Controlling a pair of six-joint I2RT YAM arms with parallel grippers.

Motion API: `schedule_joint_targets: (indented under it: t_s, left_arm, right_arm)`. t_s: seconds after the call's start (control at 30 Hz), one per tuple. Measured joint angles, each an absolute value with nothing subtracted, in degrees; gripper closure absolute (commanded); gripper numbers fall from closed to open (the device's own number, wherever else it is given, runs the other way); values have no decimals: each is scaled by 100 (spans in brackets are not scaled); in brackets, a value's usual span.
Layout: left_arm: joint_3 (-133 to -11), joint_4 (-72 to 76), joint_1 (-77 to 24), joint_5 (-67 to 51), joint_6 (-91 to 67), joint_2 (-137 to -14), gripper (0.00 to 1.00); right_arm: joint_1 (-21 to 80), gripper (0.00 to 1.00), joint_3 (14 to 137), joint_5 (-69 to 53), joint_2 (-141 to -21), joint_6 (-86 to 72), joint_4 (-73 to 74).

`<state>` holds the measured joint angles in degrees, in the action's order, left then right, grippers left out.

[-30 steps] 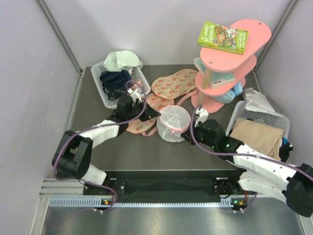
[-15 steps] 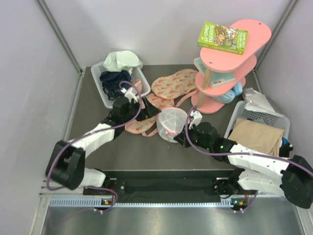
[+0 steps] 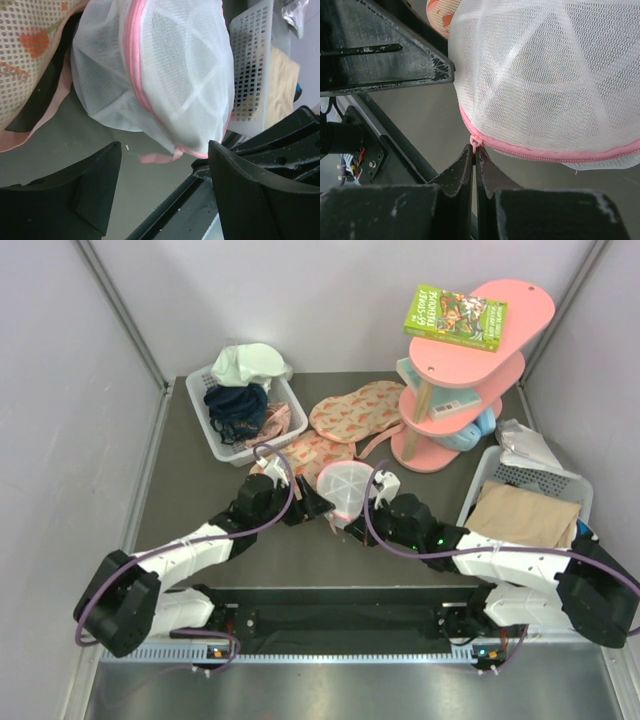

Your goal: Unzip the laundry bag and remove the bra

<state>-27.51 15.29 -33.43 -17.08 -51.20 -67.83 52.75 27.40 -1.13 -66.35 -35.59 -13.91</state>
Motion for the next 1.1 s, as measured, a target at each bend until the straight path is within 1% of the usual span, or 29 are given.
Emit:
schedule_joint_targets:
  t_s: [0.03, 0.13, 0.23, 0.27, 0.33, 0.37, 0.47, 0.5, 1.1]
  left_arm:
    - [-2749, 1588, -3361, -1708, -5177, -6834, 31]
    - [-2722, 1914, -3400, -1710, -5354, -6971, 35]
    - [-2681, 2200, -3433, -1734, -5518, -7113, 43]
    - [-2668, 2292, -3446, -1754, -5566, -7172, 50]
    - [-2644, 2410, -3470, -1778, -5645, -7258, 58]
    - [-2633, 2460, -3483, -1800, -5675, -7290, 73]
    - [-2589, 2657, -3531, -1846, -5811, -7358, 97]
    - [-2574, 2705, -3540, -1861, -5852, -7369, 100]
    - [-2571, 2827, -3496, -1953, -5835, -7367, 100]
  right_arm:
    - [5297, 100, 2742, -115, -6639, -3564, -1415]
    - [5358, 100, 2742, -97, -6643, -3575, -1426]
    - [5391, 100, 2742, -73, -6654, -3586, -1444]
    - [5400, 100, 2742, -69, -6654, -3586, -1450]
    - [5419, 100, 2744, -56, -6654, -3597, -1459]
    - [5428, 100, 2744, -40, -6654, -3603, -1459]
    - [5433, 100, 2746, 34, -6654, -3607, -1457]
    - [5435, 100, 2746, 49, -6654, -3610, -1455]
    - [5376, 100, 2746, 329, -6678, -3621, -1208]
